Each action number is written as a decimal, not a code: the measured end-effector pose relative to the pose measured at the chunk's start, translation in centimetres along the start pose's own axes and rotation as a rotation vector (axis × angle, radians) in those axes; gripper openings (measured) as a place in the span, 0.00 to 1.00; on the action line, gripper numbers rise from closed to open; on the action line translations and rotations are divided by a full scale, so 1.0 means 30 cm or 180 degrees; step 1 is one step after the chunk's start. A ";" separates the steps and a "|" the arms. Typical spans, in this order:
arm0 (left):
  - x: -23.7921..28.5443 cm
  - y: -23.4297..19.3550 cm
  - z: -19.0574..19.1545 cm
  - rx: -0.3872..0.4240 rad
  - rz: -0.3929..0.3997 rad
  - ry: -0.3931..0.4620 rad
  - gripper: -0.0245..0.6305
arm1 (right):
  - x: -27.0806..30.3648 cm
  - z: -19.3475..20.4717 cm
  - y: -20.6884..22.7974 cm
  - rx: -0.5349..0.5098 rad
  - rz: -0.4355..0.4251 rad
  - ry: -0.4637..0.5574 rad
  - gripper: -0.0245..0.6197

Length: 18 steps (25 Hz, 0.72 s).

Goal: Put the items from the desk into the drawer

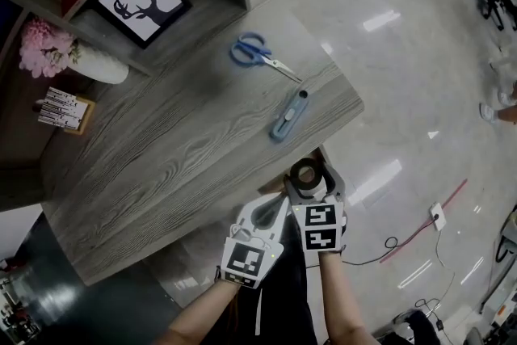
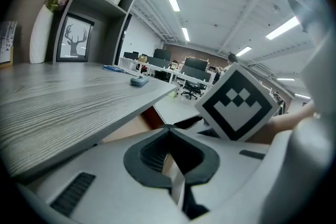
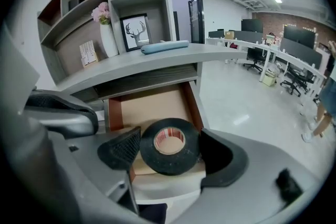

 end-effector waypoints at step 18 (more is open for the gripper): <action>-0.018 -0.003 -0.066 0.0036 0.0041 0.0091 0.05 | -0.069 -0.064 -0.014 -0.0027 -0.0048 0.0148 0.58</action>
Point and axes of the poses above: the fingertips, and each gripper's own axes: x forward along the fingers, y to its right, z out of its underside, the point moved 10 cm from there along -x, backward along the fingers, and after that the axes turned 5 degrees about y, right-handed, at the moved point
